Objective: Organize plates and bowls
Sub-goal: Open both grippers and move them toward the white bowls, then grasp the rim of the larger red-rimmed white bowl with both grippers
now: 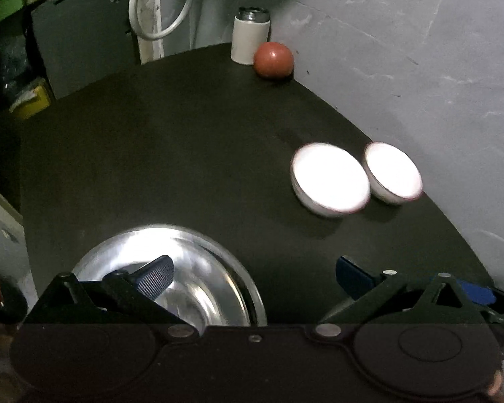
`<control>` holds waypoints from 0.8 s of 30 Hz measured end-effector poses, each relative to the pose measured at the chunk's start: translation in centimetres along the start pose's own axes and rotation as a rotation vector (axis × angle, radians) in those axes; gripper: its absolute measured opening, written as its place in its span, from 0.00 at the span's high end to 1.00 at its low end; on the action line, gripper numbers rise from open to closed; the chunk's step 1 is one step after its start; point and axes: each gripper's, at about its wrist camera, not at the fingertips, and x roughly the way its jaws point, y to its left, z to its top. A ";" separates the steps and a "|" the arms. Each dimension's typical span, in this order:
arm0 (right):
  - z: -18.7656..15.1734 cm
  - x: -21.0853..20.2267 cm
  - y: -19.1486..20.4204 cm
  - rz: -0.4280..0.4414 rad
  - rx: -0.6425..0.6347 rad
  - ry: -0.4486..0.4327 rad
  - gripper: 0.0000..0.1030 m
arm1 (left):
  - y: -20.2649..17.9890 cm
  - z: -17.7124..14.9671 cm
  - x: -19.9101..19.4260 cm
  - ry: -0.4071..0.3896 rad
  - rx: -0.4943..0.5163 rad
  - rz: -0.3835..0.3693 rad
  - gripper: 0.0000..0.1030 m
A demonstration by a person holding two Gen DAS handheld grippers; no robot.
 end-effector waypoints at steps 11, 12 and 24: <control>3.1 3.9 0.1 -0.056 0.106 -0.029 0.05 | -1.3 5.5 5.9 -0.038 0.059 -0.012 0.01; 3.5 4.4 0.2 -0.056 0.112 -0.031 0.08 | -1.5 6.0 6.5 -0.033 0.073 -0.018 0.01; 6.2 9.3 1.3 -0.055 0.155 -0.024 0.38 | -2.6 8.1 9.5 -0.007 0.194 -0.006 0.04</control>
